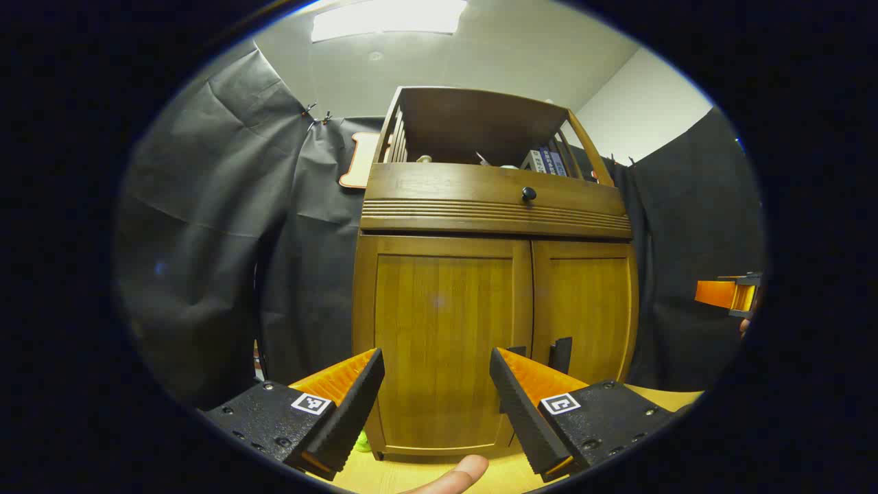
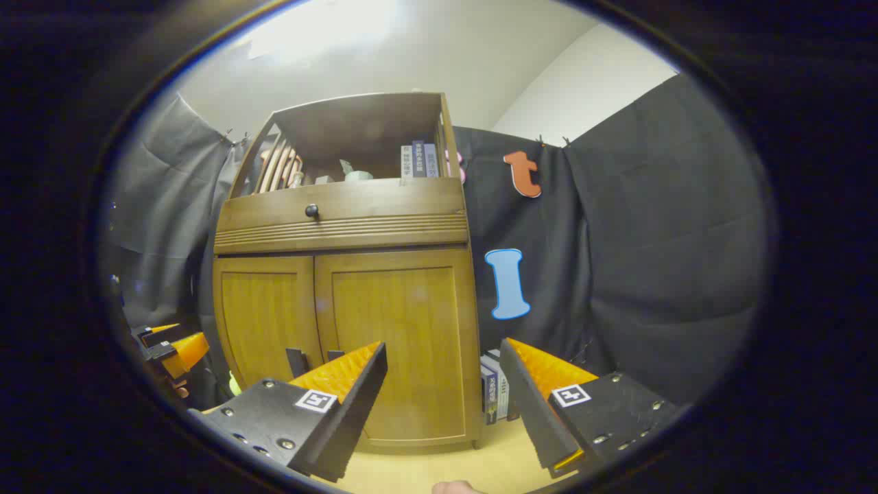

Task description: Open the right door of the double-door shoe cabinet with the right hand, and open the left door with the left hand.

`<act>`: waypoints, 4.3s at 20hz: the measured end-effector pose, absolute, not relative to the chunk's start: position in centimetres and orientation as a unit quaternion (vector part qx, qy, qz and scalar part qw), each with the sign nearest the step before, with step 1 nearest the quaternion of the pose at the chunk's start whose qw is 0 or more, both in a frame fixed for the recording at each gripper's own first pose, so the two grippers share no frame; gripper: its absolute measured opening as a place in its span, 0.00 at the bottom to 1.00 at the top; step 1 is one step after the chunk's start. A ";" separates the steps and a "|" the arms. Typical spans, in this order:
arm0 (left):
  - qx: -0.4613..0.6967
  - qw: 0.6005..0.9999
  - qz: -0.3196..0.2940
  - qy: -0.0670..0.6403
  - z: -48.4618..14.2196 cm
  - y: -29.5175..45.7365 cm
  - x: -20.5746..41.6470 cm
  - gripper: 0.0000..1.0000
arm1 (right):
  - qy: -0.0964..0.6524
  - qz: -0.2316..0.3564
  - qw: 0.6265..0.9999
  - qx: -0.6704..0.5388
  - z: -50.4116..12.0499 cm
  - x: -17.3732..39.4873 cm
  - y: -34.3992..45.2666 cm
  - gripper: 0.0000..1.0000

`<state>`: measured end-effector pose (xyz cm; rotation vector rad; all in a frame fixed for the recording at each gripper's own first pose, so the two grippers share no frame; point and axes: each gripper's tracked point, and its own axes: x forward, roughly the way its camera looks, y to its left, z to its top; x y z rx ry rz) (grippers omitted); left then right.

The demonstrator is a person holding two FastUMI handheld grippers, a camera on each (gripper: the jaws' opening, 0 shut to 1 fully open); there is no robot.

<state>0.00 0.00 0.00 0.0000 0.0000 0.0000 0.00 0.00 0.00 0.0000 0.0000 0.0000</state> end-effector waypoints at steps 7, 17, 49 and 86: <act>-0.003 0.999 -0.005 0.032 -1.5 -0.1 0.6 0.92 | 0.008 0.005 1.000 -0.007 -0.3 0.6 0.5 0.93; -0.002 0.999 -0.011 0.037 -1.7 -0.3 0.6 0.92 | 0.022 0.016 0.999 -0.024 -1.5 0.6 1.4 0.98; -0.024 0.999 -0.017 0.041 -1.5 0.0 1.1 0.92 | 0.157 0.096 0.983 -0.007 -14.5 14.6 16.4 0.29; -0.011 0.998 -0.017 0.051 -2.8 -0.5 2.3 0.92 | 0.128 0.158 0.978 -0.036 -11.6 18.4 20.6 0.31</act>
